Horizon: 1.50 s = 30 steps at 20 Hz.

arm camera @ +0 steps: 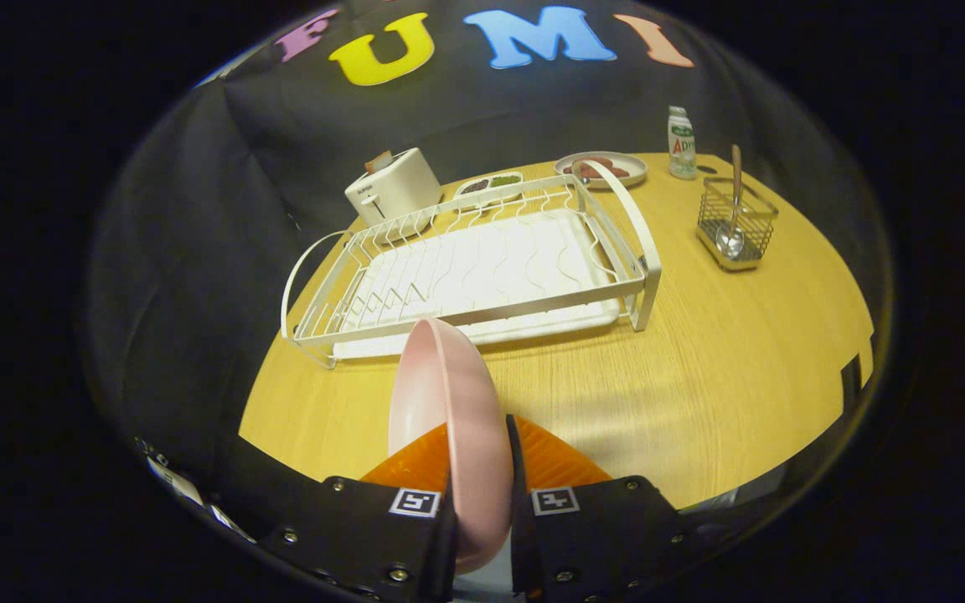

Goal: Take the plate from the dish rack, then take the spoon from the basket and place it into the plate.

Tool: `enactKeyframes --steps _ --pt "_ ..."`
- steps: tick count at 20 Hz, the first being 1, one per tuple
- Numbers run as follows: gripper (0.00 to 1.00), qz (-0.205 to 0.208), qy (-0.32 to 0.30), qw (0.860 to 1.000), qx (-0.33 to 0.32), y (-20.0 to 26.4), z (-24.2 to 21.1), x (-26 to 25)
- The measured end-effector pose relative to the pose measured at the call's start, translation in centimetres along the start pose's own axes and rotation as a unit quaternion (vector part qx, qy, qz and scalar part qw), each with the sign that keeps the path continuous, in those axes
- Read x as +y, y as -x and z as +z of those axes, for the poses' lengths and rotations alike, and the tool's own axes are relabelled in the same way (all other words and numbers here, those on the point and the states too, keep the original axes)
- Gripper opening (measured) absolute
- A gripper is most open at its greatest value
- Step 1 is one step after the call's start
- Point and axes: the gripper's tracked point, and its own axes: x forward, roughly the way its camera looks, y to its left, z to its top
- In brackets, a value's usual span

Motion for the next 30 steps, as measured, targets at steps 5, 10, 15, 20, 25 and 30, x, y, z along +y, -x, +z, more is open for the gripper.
enactKeyframes --steps 5,10,15,20,25,30 --pt "0.25 0.061 -0.093 0.993 0.028 -2.8 -0.8 -0.7" --pt "0.25 0.101 -0.174 0.978 0.049 -4.3 -2.0 -1.6" --pt "0.55 0.069 -0.145 0.986 0.049 -4.0 -2.4 -3.1" --pt "0.57 0.045 -0.099 0.994 0.029 -2.1 -1.1 -4.3" --pt "0.57 -0.019 -0.057 0.996 -0.063 1.7 5.4 -8.4" --pt "0.58 -0.086 -0.032 0.984 -0.150 4.7 14.0 -13.5"
